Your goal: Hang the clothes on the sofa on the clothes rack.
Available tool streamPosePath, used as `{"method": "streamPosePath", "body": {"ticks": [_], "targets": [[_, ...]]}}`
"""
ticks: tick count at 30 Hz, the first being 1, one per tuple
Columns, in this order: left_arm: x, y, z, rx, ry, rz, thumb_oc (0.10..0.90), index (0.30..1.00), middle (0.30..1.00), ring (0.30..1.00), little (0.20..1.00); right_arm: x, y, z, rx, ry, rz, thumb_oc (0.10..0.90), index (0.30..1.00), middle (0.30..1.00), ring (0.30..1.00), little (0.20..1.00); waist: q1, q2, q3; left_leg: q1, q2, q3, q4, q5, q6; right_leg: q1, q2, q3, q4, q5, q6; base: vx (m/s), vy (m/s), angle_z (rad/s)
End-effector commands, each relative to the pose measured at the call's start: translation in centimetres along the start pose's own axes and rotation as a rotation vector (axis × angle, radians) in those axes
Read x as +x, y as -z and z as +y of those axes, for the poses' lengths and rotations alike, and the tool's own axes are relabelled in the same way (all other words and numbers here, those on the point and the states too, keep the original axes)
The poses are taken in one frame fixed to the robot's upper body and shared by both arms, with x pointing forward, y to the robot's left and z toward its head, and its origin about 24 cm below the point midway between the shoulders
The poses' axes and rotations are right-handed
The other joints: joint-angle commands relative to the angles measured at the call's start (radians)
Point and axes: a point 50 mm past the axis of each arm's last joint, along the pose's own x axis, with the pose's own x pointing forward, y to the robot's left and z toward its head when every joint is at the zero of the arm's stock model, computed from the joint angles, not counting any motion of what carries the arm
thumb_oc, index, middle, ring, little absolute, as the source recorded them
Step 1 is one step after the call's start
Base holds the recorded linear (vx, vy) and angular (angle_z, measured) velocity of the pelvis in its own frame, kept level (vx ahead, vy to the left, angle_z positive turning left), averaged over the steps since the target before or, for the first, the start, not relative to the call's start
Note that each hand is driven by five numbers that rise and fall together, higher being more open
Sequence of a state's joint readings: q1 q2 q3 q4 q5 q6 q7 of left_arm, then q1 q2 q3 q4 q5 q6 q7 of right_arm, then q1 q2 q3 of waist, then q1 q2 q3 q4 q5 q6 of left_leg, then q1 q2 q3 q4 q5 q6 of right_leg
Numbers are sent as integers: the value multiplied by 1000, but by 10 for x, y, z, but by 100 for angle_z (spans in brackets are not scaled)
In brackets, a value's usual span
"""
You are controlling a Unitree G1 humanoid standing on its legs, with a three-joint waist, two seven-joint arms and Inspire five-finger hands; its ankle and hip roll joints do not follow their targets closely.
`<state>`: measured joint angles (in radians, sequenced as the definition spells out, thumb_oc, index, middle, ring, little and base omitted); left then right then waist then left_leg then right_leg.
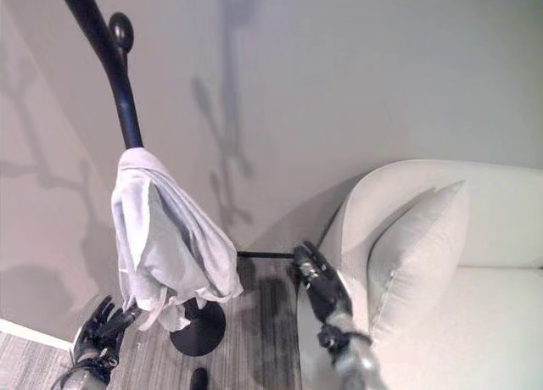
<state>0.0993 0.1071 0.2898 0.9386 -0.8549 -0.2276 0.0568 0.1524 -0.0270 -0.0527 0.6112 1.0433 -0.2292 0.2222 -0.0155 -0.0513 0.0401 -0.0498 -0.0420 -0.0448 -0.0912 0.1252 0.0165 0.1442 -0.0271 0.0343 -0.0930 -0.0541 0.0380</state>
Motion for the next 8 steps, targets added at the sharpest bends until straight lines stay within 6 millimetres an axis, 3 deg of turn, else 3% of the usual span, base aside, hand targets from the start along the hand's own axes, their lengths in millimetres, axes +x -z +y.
{"method": "streamPosePath", "body": {"ticks": [1,2,4,5,8], "targets": [[6,-17,22,22,-76,-16,800,900,900,900,900,11,-38,5,140,-34,-167,800,900,900,900,900,19,1,-29,98,52,11,4,-155,-22,-42,-1,-19,43,-4,39,63,29,16],[2,0,43,104,-151,90,800,900,900,900,900,7,-22,-24,125,133,-84,800,900,900,900,900,18,3,-31,104,52,12,4,-157,-23,-40,-3,-21,48,-5,39,34,16,7],[-2,10,52,154,-173,158,800,900,900,900,900,1,-5,-45,137,265,7,800,900,900,900,900,19,4,-31,106,51,12,4,-159,-22,-39,-4,-21,50,-7,38,29,14,6],[-7,21,58,194,-193,221,800,900,900,900,900,-9,13,-64,88,397,134,800,900,900,900,900,26,5,-33,111,50,12,4,-159,-21,-36,-5,-24,52,-8,36,21,11,7],[-10,33,56,273,-164,288,800,900,900,900,900,-23,22,-85,7,555,267,800,900,900,900,900,32,4,-33,113,49,10,4,-159,-20,-31,-6,-31,51,-7,35,8,1,8]]}}
